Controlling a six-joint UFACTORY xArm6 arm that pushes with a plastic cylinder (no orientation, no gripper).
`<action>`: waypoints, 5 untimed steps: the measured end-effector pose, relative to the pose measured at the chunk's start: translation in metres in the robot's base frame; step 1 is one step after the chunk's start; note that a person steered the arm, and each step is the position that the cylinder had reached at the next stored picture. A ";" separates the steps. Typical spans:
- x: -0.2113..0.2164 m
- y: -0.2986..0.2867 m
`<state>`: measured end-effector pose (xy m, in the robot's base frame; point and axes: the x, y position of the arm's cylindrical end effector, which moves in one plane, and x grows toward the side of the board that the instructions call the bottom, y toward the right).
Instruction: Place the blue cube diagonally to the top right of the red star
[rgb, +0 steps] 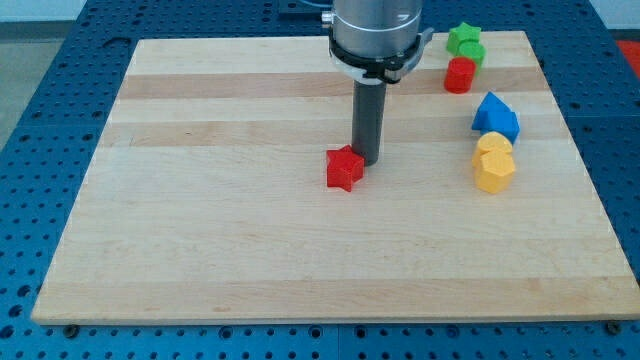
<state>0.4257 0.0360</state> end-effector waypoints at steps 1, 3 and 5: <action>-0.038 0.010; -0.102 0.096; -0.089 0.188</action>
<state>0.3362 0.2242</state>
